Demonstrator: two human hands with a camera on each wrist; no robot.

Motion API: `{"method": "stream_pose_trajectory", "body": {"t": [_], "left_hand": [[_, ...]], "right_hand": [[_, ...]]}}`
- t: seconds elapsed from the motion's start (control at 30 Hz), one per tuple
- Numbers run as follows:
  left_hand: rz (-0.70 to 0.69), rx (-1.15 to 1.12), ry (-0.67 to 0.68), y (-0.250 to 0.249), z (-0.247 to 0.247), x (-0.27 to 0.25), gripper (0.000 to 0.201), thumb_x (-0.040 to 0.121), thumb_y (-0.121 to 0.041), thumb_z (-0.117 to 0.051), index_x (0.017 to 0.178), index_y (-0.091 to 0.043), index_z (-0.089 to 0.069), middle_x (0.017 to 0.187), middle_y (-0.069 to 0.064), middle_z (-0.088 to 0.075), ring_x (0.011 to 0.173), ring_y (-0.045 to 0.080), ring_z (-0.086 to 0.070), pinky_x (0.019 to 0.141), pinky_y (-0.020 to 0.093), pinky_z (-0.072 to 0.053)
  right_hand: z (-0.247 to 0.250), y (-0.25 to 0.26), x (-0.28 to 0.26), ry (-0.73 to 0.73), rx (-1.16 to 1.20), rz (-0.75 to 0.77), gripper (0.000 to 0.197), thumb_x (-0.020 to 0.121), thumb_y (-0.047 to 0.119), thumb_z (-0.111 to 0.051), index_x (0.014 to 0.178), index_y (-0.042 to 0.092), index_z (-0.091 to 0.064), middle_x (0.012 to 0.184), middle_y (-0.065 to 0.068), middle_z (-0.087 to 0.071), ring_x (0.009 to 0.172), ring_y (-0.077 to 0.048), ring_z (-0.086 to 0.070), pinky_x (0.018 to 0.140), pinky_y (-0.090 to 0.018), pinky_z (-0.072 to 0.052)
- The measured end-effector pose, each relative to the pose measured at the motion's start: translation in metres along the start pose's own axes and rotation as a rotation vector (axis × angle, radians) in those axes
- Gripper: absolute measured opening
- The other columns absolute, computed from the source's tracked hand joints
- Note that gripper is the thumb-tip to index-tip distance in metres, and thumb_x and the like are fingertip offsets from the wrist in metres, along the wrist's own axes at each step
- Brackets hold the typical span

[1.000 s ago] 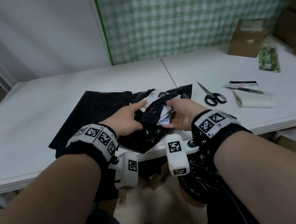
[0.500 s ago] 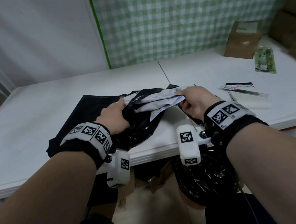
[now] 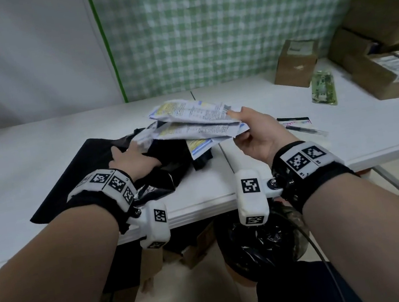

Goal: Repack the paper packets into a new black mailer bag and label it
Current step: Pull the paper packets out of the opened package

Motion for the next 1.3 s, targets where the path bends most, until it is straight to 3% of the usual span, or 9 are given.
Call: {"method": "stream_pose_trajectory", "body": {"t": [0.07,0.17,0.23,0.33,0.47,0.57,0.73,1.0,1.3], "left_hand": [[-0.099,-0.076,-0.162,-0.012,0.014,-0.01,0.054,0.084,-0.041,-0.051,0.137,-0.032,-0.04,0.155,0.012,-0.015,0.139,0.038,-0.021,0.111,0.045,-0.022],[-0.269,-0.543,-0.324,-0.031,0.031,-0.022,0.044,0.091,-0.042,-0.039,0.12,-0.015,-0.058,0.127,0.018,-0.056,0.116,0.037,-0.051,0.094,0.042,-0.041],[-0.276,-0.898,0.06,-0.041,0.025,-0.03,0.065,0.09,-0.062,-0.033,0.132,-0.015,-0.048,0.115,0.017,-0.065,0.095,0.031,-0.064,0.078,0.037,-0.051],[-0.324,-1.164,0.661,-0.059,0.012,-0.047,0.087,0.073,-0.079,-0.031,0.135,-0.019,-0.04,0.122,0.022,-0.062,0.108,0.033,-0.064,0.089,0.042,-0.054],[-0.358,-1.392,0.571,-0.073,0.005,-0.057,0.039,0.087,-0.041,-0.049,0.114,-0.014,-0.058,0.111,0.009,-0.07,0.104,0.023,-0.067,0.095,0.045,-0.05],[-0.313,-1.367,0.369,-0.069,0.001,-0.045,0.023,0.087,0.0,-0.057,0.108,-0.009,-0.062,0.112,0.011,-0.068,0.105,0.025,-0.065,0.098,0.044,-0.049],[-0.351,-1.228,0.346,-0.059,-0.013,-0.039,0.035,0.075,0.019,-0.057,0.095,-0.009,-0.066,0.095,0.009,-0.072,0.089,0.025,-0.069,0.083,0.043,-0.056],[-0.451,-1.045,0.341,-0.052,-0.042,-0.04,0.077,0.049,0.018,-0.067,0.124,0.005,-0.051,0.114,0.021,-0.065,0.097,0.026,-0.067,0.085,0.037,-0.056],[-0.468,-0.899,0.366,-0.051,-0.045,-0.046,0.053,0.067,0.023,-0.064,0.115,0.0,-0.061,0.1,0.005,-0.069,0.089,0.014,-0.067,0.082,0.022,-0.056]], "right_hand": [[0.002,0.0,0.0,-0.007,0.01,0.043,0.029,0.094,0.01,-0.053,0.067,0.017,-0.042,0.063,0.001,-0.063,0.042,-0.004,-0.055,0.032,-0.011,-0.03],[0.0,-0.002,0.0,0.017,0.068,0.109,0.016,0.094,0.01,-0.053,0.08,0.015,-0.055,0.065,0.003,-0.069,0.05,-0.005,-0.059,0.036,-0.012,-0.037],[-0.001,-0.004,-0.001,0.036,0.102,0.151,0.013,0.095,0.01,-0.051,0.085,0.015,-0.057,0.066,0.005,-0.071,0.054,-0.005,-0.063,0.042,-0.014,-0.046],[-0.004,-0.007,0.001,0.098,0.035,0.2,0.013,0.097,0.012,-0.049,0.094,0.019,-0.06,0.076,0.006,-0.074,0.066,-0.005,-0.068,0.063,-0.022,-0.056],[-0.003,-0.014,0.003,0.175,-0.167,0.248,0.016,0.097,0.011,-0.048,0.098,0.021,-0.061,0.088,0.004,-0.072,0.077,-0.01,-0.066,0.071,-0.029,-0.051],[0.002,-0.015,0.0,0.192,-0.336,0.23,0.013,0.094,0.009,-0.053,0.089,0.02,-0.057,0.082,0.003,-0.061,0.075,-0.011,-0.056,0.073,-0.027,-0.044],[0.007,-0.016,0.005,0.181,-0.584,0.206,0.03,0.08,-0.009,-0.061,0.095,0.016,-0.055,0.09,-0.007,-0.065,0.072,-0.018,-0.06,0.067,-0.024,-0.047],[-0.007,-0.04,0.002,0.295,-0.699,0.243,0.079,0.049,0.008,-0.072,0.125,0.015,-0.053,0.114,-0.012,-0.068,0.107,-0.027,-0.065,0.083,-0.045,-0.057],[-0.01,-0.045,-0.003,0.39,-0.636,0.207,0.075,0.057,-0.002,-0.074,0.128,0.004,-0.052,0.116,-0.012,-0.067,0.1,-0.018,-0.065,0.08,-0.024,-0.055]]}}
Point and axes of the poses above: each hand's wrist, its own x-axis towards the middle knuckle, its own z-axis out of the back of the hand, y = z × x, the point moved 3 cm from there along x, towards the middle knuckle
